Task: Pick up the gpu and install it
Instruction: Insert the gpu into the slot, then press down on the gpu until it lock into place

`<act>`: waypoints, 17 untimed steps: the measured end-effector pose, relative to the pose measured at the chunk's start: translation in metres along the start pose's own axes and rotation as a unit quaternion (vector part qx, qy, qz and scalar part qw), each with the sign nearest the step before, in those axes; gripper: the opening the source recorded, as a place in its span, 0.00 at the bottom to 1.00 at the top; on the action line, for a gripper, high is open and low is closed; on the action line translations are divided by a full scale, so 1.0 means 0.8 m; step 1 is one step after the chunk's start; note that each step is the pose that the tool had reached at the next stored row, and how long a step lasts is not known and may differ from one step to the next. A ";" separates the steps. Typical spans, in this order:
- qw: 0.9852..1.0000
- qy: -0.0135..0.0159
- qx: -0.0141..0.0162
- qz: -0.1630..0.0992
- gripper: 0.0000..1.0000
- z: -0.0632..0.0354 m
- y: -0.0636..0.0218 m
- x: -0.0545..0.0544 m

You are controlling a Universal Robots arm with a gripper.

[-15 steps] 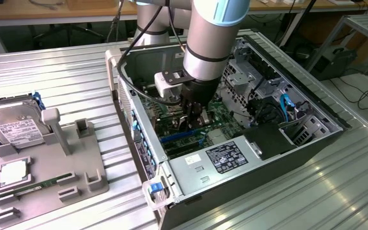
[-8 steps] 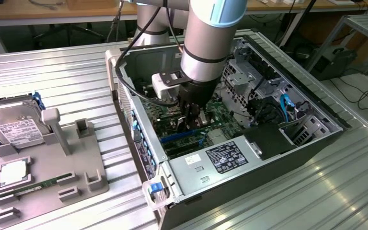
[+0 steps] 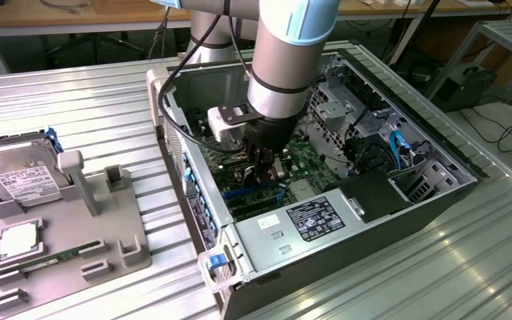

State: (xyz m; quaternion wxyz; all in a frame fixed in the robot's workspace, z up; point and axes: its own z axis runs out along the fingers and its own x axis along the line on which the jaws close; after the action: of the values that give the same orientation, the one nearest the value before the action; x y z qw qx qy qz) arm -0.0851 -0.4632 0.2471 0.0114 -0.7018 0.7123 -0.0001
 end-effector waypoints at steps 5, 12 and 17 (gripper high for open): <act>1.000 0.000 0.000 0.000 0.28 0.001 0.000 0.000; 1.000 0.000 0.000 0.000 0.28 0.002 -0.001 -0.001; 1.000 0.000 0.000 0.000 0.28 0.002 -0.001 -0.002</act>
State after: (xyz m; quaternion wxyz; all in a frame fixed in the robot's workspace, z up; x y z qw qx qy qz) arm -0.0846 -0.4617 0.2455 0.0114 -0.7018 0.7123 -0.0001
